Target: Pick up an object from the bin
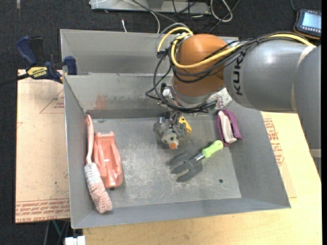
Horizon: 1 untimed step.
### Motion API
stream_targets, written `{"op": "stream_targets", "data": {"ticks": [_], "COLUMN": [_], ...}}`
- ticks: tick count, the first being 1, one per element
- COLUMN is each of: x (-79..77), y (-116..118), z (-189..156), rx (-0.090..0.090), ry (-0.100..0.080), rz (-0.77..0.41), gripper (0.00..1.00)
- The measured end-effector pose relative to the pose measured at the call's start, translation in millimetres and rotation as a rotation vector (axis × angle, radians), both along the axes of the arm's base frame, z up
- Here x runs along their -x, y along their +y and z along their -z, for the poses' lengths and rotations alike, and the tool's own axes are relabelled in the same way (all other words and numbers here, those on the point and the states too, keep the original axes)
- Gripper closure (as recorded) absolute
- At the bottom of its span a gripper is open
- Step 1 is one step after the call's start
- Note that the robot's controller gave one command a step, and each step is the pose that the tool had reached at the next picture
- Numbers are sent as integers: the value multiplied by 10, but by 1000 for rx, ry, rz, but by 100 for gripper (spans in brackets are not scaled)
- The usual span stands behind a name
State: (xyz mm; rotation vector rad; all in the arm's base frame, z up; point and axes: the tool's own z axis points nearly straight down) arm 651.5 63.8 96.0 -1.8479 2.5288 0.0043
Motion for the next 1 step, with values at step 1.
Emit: {"op": "stream_targets", "data": {"ticks": [1], "x": [-2], "y": [5], "z": [-151], "rx": [-1], "ry": [-1], "rz": [2], "gripper": [100]}}
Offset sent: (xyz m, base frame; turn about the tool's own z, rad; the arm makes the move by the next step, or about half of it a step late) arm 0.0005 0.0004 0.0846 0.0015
